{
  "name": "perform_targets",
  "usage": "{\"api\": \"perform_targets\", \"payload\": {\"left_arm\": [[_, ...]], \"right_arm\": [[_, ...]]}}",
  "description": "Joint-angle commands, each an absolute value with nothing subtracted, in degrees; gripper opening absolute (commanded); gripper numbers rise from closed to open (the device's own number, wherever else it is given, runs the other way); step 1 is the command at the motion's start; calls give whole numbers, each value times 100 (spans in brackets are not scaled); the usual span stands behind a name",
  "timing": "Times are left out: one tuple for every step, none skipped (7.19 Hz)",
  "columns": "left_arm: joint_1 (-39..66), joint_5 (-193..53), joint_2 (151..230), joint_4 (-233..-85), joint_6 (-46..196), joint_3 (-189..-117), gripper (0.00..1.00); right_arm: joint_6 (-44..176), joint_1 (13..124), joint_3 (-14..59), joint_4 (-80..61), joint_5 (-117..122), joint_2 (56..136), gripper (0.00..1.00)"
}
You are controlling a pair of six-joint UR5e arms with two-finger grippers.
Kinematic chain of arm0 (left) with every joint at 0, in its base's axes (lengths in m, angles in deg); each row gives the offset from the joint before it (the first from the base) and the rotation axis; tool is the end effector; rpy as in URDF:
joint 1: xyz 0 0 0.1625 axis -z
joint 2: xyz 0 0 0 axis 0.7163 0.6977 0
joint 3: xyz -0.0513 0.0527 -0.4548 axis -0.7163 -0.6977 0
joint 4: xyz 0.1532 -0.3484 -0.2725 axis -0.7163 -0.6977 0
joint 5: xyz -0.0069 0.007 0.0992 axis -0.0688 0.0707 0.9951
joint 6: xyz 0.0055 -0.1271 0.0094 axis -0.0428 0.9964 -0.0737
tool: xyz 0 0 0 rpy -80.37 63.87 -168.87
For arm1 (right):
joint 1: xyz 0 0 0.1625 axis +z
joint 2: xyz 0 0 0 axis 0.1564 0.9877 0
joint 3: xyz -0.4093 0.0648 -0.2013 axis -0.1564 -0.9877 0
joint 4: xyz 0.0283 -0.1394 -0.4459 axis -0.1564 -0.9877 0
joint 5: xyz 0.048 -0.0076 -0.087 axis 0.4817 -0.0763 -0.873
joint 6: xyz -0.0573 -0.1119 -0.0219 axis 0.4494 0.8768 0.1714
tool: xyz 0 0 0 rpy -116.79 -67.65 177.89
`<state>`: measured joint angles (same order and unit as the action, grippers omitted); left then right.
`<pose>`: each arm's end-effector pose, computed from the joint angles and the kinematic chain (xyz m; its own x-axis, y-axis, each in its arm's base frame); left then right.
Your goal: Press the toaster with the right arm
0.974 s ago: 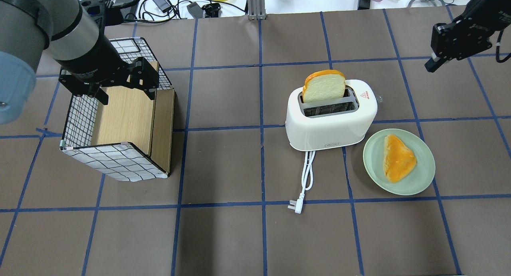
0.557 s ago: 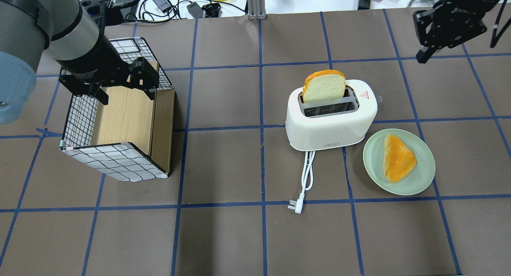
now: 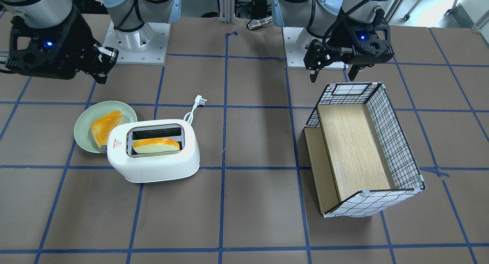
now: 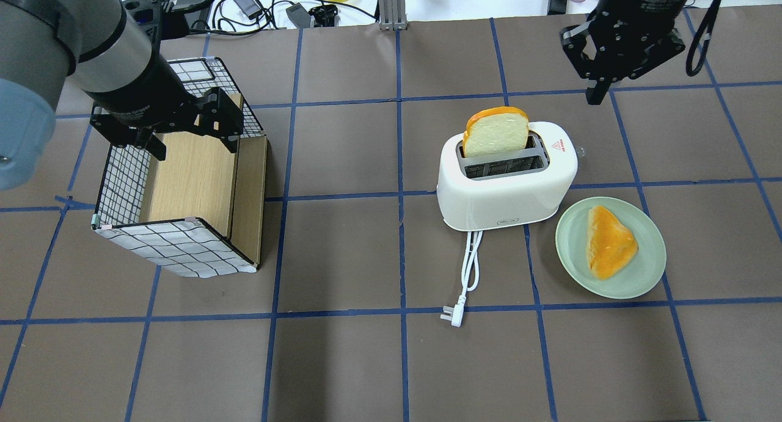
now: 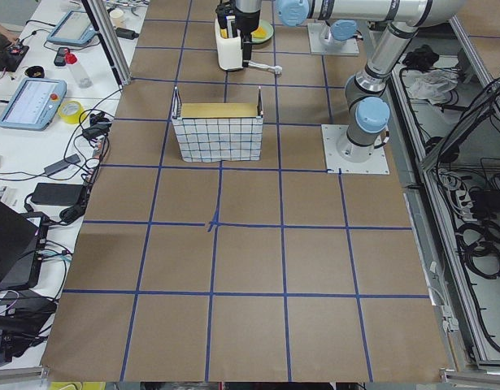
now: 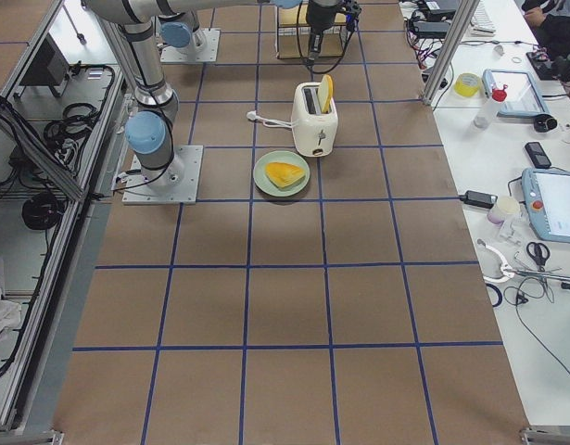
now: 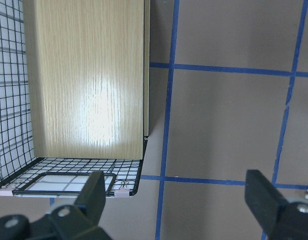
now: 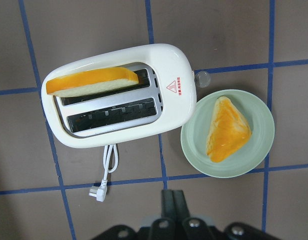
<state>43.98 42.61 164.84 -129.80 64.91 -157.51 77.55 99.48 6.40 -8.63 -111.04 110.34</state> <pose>-0.1288 -0.5086 0.5015 -0.9964 -0.0838 -0.0120 -0.0829 0.9946 -0.0622 0.1370 -0.5727 0.5419 -0.9969 0.0771 0.0182 0.0787 0.9903 0.1142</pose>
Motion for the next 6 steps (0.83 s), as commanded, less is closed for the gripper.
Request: {"api": "perform_targets", "payload": {"left_arm": [[4398, 4261, 16484, -12980, 6491, -15751, 100], [4398, 4270, 16484, -12980, 6491, -15751, 100], [4398, 4270, 16484, -12980, 6491, -15751, 100], [4398, 4261, 16484, -12980, 6491, -15751, 100], [4398, 4261, 16484, -12980, 6491, -15751, 100], [4398, 4270, 16484, -12980, 6491, -15751, 100]], "right_arm": [[7560, 10251, 881, -1173, -11242, 11099, 0], [7603, 10243, 951, -1505, -11250, 11117, 0], [7630, 10242, 1004, -1909, -11242, 11108, 0], [7621, 10242, 1014, -2165, -11172, 11099, 0], [7604, 10242, 1005, -2255, -11162, 11099, 0], [7586, 10242, 1005, -2255, -11188, 11099, 0]]}}
